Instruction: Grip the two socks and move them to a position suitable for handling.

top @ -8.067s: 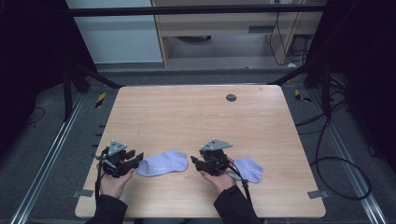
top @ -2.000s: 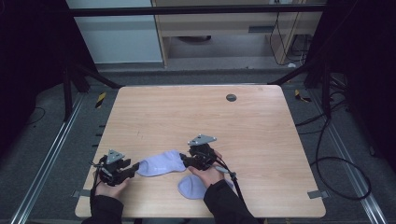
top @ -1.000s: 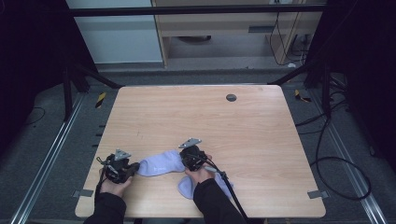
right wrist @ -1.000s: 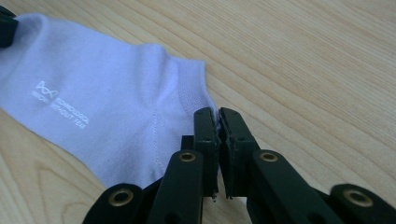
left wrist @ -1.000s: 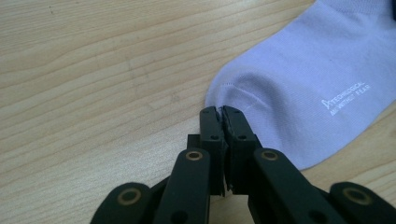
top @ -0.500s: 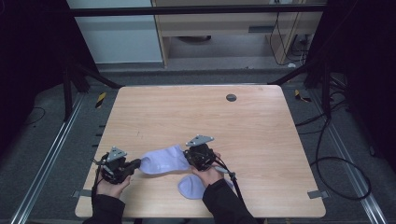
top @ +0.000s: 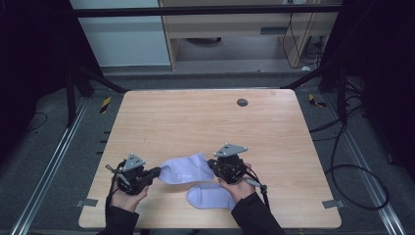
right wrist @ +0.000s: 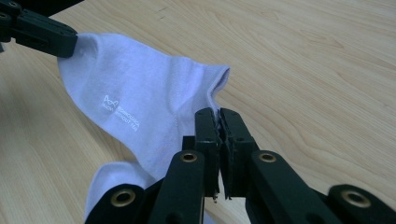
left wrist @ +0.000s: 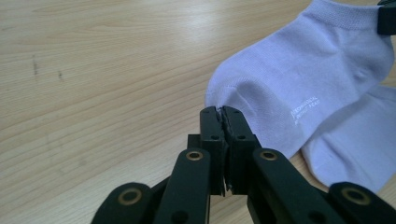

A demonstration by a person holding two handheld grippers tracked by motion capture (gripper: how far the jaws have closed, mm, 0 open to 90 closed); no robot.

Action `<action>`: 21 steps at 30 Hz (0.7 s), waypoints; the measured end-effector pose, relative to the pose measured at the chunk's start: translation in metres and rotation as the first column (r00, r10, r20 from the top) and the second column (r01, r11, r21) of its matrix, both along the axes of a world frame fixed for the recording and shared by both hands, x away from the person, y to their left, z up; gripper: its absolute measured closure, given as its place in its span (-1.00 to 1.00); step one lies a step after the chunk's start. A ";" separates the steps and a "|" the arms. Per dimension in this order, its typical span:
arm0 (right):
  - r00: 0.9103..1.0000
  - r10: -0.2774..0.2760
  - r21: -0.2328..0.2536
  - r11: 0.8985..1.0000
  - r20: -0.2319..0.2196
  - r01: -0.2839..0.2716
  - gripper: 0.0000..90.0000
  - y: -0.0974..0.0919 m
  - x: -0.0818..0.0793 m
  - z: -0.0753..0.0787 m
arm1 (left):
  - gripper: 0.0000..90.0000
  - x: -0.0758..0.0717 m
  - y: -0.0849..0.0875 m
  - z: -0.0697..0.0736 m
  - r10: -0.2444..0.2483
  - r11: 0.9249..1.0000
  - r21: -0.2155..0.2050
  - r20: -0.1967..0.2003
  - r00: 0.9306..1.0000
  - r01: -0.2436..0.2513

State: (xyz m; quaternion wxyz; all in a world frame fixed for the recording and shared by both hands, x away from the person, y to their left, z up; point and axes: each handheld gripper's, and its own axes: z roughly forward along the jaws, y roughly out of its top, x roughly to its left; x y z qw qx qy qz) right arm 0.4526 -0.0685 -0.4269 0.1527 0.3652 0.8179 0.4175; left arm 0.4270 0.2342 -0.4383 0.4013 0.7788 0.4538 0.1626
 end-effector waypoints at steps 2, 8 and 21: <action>1.000 -0.005 0.005 1.000 0.002 0.005 0.94 -0.006 -0.003 0.001 | 0.94 -0.001 -0.004 0.001 -0.007 1.000 -0.003 0.000 1.000 0.007; 1.000 -0.010 0.007 1.000 0.001 0.010 0.94 -0.022 -0.011 0.001 | 0.94 -0.003 -0.020 0.003 -0.039 0.999 0.000 0.003 0.999 0.039; 0.999 -0.039 0.006 0.999 0.005 0.039 0.94 -0.059 -0.034 0.004 | 0.94 -0.013 -0.052 0.006 -0.116 0.993 0.020 0.010 0.993 0.116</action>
